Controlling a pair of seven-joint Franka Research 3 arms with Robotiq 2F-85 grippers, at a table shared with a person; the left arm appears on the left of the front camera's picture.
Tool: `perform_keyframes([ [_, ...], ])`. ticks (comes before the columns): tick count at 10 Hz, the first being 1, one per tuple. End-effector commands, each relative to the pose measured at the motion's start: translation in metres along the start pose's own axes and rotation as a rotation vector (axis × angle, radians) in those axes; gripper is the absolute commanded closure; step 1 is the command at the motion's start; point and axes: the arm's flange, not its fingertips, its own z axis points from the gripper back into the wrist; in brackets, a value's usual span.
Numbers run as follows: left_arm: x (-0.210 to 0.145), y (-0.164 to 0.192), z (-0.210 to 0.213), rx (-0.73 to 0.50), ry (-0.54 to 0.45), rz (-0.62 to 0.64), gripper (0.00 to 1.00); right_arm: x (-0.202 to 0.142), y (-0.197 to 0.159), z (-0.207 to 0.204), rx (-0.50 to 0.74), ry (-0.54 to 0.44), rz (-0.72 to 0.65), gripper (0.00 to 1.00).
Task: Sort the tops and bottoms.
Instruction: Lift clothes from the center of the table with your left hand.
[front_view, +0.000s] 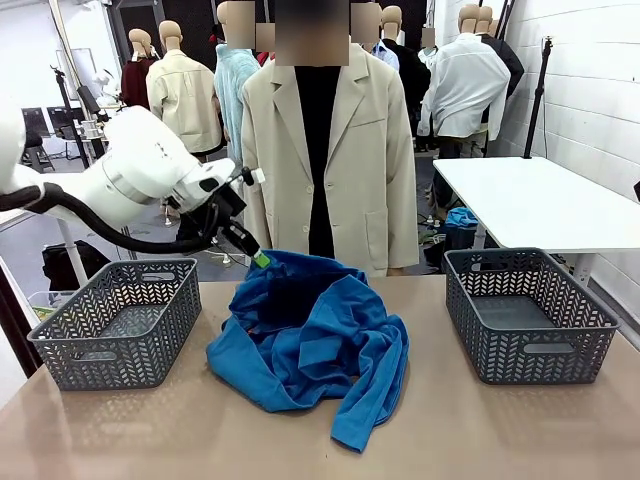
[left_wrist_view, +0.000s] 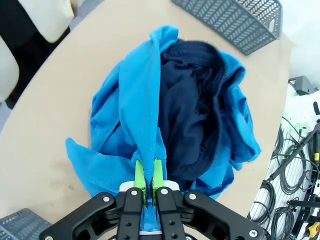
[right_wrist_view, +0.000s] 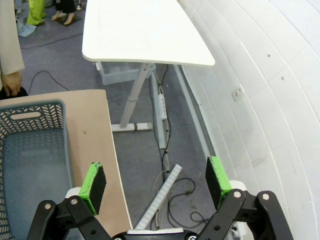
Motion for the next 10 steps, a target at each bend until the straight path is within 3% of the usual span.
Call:
perform_keyframes([
  [1,0.025,-0.022,0.045,0.053,0.003,-0.074,1.0,0.0,0.002,0.0,-0.005,0.002,0.019,0.0],
  [4,0.079,-0.08,0.141,0.247,0.031,-0.182,1.0,0.0,0.002,0.0,-0.005,0.002,0.019,0.0],
  [8,0.163,-0.174,0.255,0.544,-0.054,-0.235,1.0,0.0,0.002,0.0,-0.005,0.002,0.019,0.0],
  [10,0.195,-0.229,0.301,0.628,-0.088,-0.245,1.0,0.0,0.002,0.0,-0.005,0.002,0.019,0.0],
])
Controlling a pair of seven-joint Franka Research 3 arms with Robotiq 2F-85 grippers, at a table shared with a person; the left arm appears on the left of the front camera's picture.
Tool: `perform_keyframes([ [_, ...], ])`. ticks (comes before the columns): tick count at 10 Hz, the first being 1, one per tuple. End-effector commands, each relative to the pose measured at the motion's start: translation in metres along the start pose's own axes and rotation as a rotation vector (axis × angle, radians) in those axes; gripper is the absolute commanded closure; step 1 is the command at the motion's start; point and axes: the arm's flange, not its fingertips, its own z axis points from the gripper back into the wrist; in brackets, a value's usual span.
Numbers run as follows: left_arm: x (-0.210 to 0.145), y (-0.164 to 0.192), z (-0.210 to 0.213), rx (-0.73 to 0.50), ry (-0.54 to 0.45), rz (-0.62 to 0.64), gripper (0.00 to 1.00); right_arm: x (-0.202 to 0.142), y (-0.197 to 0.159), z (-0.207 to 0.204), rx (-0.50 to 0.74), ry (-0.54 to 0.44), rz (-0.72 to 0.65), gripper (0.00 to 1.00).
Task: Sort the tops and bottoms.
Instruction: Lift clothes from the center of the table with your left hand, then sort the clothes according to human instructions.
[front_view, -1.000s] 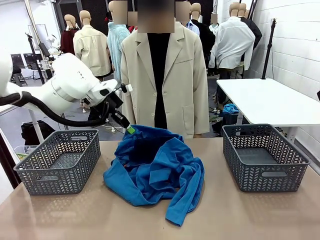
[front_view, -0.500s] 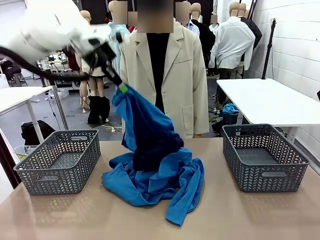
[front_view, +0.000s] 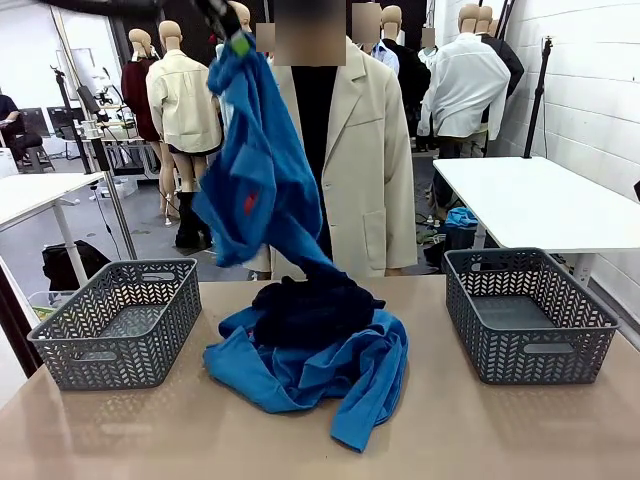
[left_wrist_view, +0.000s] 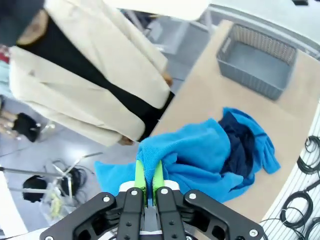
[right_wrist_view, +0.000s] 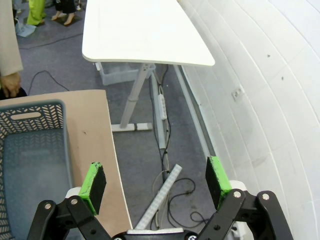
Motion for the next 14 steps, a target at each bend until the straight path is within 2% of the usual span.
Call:
perform_keyframes([
  [1,0.053,-0.012,0.044,0.071,-0.018,0.002,1.0,0.0,0.002,0.0,-0.005,0.003,0.019,0.0],
  [3,0.09,-0.031,0.096,0.192,-0.101,0.048,1.0,0.0,0.002,0.0,-0.005,0.003,0.019,0.0],
  [4,0.101,-0.04,0.12,0.201,-0.15,0.054,1.0,0.0,0.002,0.0,-0.005,0.003,0.019,0.0],
  [7,0.126,-0.06,0.18,0.353,-0.224,0.097,1.0,0.0,0.002,0.0,-0.005,0.003,0.019,0.0],
  [8,0.124,-0.064,0.182,0.35,-0.213,0.09,1.0,0.0,0.002,0.0,-0.005,0.003,0.019,0.0],
  [9,0.094,-0.06,0.165,0.29,-0.204,0.079,1.0,0.0,0.002,0.0,-0.005,0.003,0.019,0.0],
  [14,0.094,-0.06,0.165,0.29,-0.204,0.079,1.0,0.0,0.002,0.0,-0.005,0.003,0.019,0.0],
])
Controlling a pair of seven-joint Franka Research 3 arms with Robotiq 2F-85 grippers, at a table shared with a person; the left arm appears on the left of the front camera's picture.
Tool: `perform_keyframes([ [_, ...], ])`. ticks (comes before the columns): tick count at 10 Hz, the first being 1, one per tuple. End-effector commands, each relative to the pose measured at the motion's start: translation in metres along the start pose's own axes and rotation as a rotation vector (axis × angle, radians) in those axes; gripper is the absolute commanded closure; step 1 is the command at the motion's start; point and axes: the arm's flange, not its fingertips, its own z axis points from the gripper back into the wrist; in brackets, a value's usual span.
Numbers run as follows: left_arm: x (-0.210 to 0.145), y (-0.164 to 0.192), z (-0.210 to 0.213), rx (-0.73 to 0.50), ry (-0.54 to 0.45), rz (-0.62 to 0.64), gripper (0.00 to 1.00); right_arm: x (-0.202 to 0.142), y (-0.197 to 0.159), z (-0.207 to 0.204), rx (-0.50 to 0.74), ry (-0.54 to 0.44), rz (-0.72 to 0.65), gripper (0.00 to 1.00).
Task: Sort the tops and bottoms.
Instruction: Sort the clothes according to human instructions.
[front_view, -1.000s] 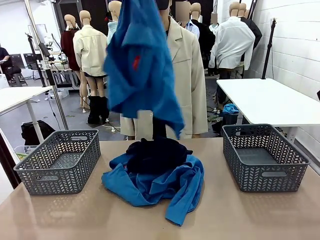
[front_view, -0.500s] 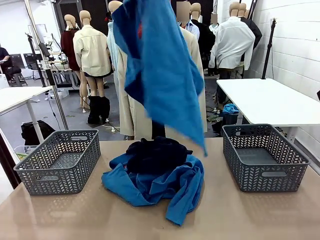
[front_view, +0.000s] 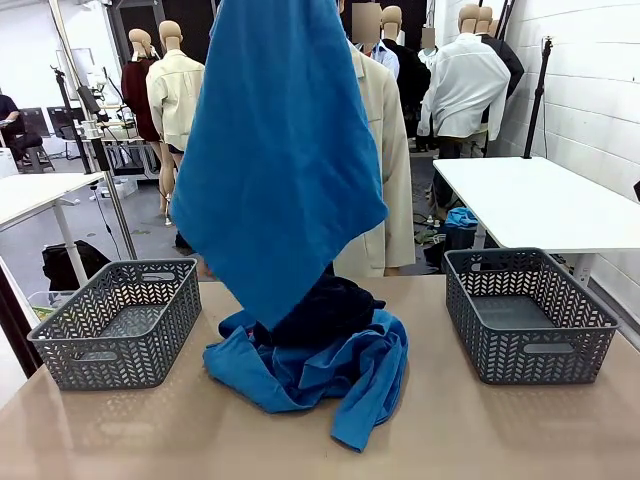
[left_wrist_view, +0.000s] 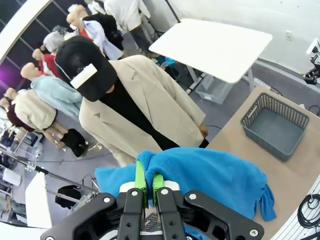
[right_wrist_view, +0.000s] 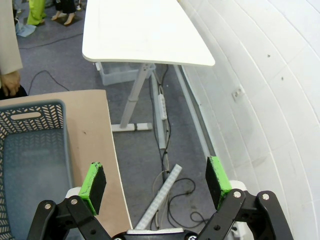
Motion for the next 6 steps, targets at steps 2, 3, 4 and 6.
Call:
perform_keyframes([
  [2,-0.0022,0.0093,0.0104,0.0,-0.024,-0.003,1.0,-0.0004,0.0021,-0.0004,-0.005,0.003,0.019,0.0],
  [3,-0.0022,0.0093,0.0104,0.0,-0.024,-0.003,1.0,-0.0004,0.0021,-0.0004,-0.005,0.003,0.019,0.0],
  [4,-0.0022,0.0093,0.0104,0.0,-0.024,-0.003,1.0,-0.0004,0.0021,-0.0004,-0.005,0.003,0.019,0.0],
  [6,-0.0022,0.0093,0.0104,0.0,-0.024,-0.003,1.0,-0.0004,0.0021,-0.0004,-0.005,0.003,0.019,0.0],
])
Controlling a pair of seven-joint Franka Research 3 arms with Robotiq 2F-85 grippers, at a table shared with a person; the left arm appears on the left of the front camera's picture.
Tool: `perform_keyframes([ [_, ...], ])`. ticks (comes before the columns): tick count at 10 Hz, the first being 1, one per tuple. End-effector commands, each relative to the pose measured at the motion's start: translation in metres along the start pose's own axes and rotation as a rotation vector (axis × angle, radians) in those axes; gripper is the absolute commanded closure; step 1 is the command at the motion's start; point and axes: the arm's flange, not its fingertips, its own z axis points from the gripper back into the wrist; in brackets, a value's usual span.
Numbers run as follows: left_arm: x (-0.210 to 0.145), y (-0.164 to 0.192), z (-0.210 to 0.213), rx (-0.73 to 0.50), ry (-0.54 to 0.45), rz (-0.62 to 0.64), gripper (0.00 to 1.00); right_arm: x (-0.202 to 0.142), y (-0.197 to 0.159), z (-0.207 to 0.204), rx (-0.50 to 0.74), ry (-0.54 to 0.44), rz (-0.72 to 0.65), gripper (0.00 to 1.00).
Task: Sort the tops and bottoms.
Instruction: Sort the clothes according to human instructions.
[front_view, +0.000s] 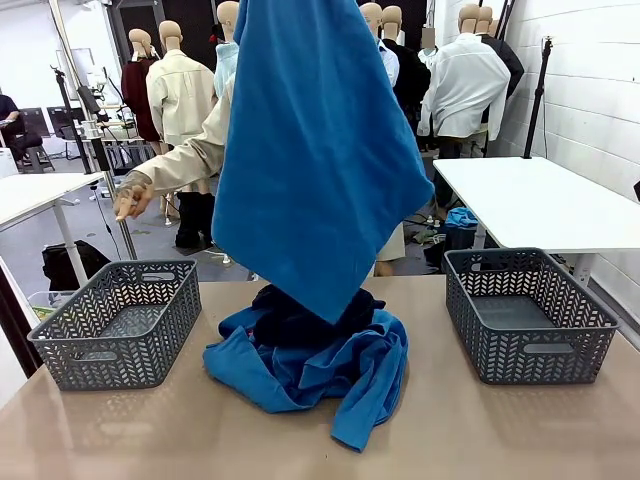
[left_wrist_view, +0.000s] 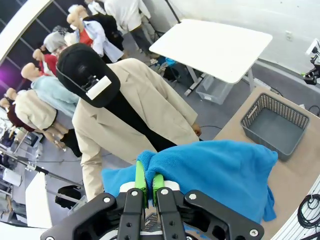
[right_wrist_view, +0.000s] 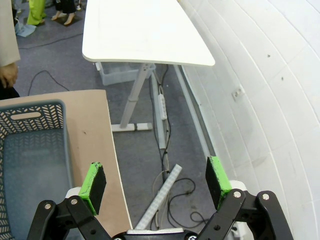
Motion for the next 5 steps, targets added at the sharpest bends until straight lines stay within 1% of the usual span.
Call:
perform_keyframes([
  [1,-0.0023,0.0093,0.009,-0.001,-0.023,-0.003,1.0,-0.0004,0.0021,-0.0004,-0.005,0.003,0.019,0.0],
  [5,-0.0023,0.0093,0.009,-0.001,-0.023,-0.003,1.0,-0.0004,0.0021,-0.0004,-0.005,0.003,0.019,0.0],
])
